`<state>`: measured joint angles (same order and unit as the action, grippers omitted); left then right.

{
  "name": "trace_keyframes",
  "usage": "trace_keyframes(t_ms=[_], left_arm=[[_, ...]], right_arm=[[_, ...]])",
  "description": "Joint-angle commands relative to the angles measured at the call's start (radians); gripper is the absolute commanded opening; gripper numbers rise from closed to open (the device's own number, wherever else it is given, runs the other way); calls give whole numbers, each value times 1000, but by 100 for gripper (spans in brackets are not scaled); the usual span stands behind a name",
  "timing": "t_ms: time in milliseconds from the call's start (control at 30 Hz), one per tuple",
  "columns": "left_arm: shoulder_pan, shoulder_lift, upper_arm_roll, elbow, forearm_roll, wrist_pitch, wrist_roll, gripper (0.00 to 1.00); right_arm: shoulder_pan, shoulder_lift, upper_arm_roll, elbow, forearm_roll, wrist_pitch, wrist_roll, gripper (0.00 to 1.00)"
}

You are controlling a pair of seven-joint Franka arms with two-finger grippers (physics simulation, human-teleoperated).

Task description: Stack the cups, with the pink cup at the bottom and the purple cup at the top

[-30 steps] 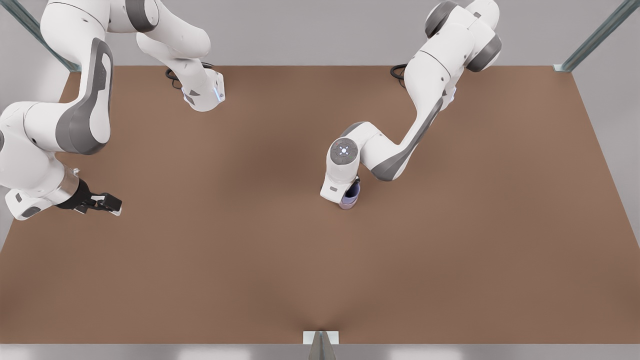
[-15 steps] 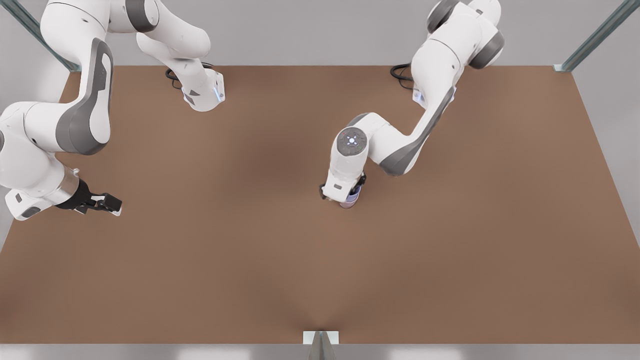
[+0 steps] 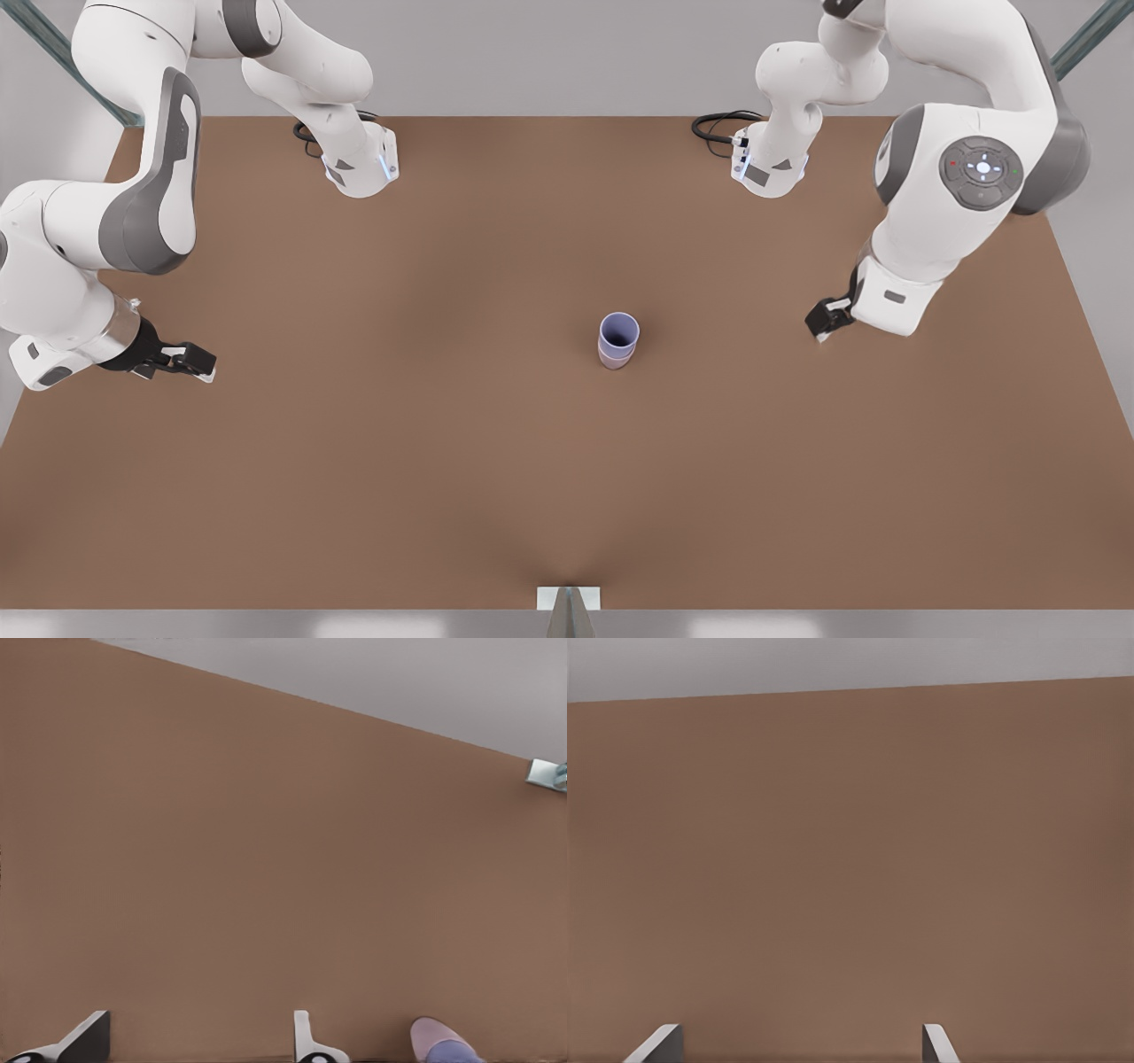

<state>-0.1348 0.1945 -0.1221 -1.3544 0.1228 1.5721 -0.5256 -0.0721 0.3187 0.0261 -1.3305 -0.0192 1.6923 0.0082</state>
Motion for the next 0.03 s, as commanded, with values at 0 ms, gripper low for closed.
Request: trace_keyframes(t_ms=[0], left_arm=[[0, -13, -2, -8, 3, -21, 636, 100]], right_arm=[[0, -1, 0, 1, 1, 0, -1, 100]])
